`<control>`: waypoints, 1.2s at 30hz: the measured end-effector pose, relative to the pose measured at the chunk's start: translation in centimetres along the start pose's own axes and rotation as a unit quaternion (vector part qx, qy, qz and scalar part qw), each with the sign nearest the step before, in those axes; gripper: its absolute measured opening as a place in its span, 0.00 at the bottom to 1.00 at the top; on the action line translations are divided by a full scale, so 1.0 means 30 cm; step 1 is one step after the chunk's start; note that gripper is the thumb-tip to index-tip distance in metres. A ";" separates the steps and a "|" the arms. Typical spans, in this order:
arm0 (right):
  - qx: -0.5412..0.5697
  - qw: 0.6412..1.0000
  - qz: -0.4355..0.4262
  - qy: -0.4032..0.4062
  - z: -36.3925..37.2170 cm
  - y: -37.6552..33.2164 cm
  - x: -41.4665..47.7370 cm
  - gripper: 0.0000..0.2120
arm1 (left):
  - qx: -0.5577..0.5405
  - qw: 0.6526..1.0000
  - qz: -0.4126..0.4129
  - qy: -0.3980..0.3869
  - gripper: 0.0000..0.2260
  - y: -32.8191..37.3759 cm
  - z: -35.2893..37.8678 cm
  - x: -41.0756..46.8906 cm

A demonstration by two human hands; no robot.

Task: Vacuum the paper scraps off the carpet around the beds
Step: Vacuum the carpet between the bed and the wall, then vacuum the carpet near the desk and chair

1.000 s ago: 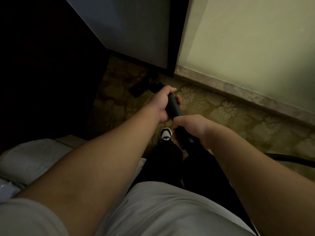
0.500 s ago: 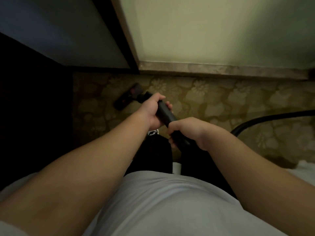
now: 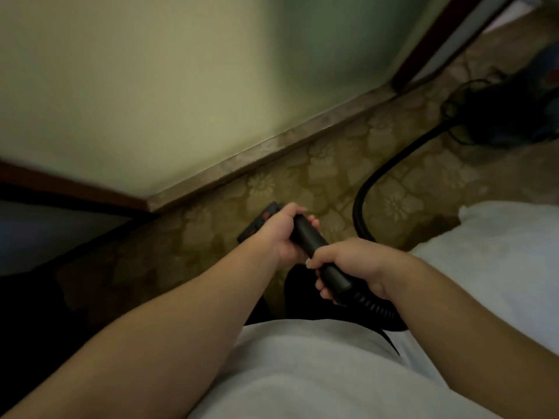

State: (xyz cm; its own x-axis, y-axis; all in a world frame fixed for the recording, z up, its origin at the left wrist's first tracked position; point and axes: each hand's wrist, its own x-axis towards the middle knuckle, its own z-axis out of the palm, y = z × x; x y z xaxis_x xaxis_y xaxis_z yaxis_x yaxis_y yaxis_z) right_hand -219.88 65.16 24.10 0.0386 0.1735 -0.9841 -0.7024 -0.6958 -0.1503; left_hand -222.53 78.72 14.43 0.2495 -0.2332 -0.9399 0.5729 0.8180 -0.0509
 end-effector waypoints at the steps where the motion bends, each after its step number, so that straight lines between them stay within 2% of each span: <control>1: 0.021 1.000 -0.006 0.009 -0.078 0.025 -0.020 0.11 | 0.019 1.000 -0.005 -0.002 0.05 -0.024 0.092 0.018; 6: 0.137 0.989 -0.045 0.045 -0.430 0.142 -0.126 0.14 | 0.138 0.990 -0.032 -0.027 0.05 -0.132 0.534 0.083; 11: 0.279 0.950 -0.097 0.100 -0.655 0.238 -0.220 0.15 | 0.273 0.960 -0.045 -0.048 0.07 -0.220 0.903 0.107; 16: 0.399 0.899 -0.139 0.114 -0.790 0.233 -0.281 0.11 | 0.434 0.898 -0.030 -0.060 0.05 -0.269 1.201 0.154; 21: 0.482 0.846 -0.172 0.152 -0.943 0.155 -0.324 0.11 | 0.537 0.838 -0.040 -0.085 0.04 -0.255 1.479 0.224; 26: 0.586 0.768 -0.177 0.186 -1.118 -0.009 -0.353 0.07 | 0.616 0.776 -0.065 -0.116 0.07 -0.198 1.778 0.285; 30: 0.663 0.696 -0.190 0.200 -1.234 -0.116 -0.413 0.07 | 0.680 0.714 -0.091 -0.135 0.04 -0.194 2.006 0.268; 33: 0.706 0.643 -0.206 0.215 -1.318 -0.163 -0.455 0.09 | 0.704 0.682 -0.113 -0.161 0.05 -0.215 2.145 0.258; 36: 0.728 0.614 -0.204 0.228 -1.383 -0.178 -0.492 0.12 | 0.728 0.647 -0.150 -0.169 0.06 -0.259 2.241 0.263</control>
State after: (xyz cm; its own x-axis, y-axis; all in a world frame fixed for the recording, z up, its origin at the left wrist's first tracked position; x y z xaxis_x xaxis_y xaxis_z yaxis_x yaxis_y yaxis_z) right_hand -187.21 37.38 35.48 0.3834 -0.3180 -0.8671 -0.4467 0.7579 -0.4755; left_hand -172.52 35.18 30.12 -0.0278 -0.5697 -0.8214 0.7015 -0.5965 0.3900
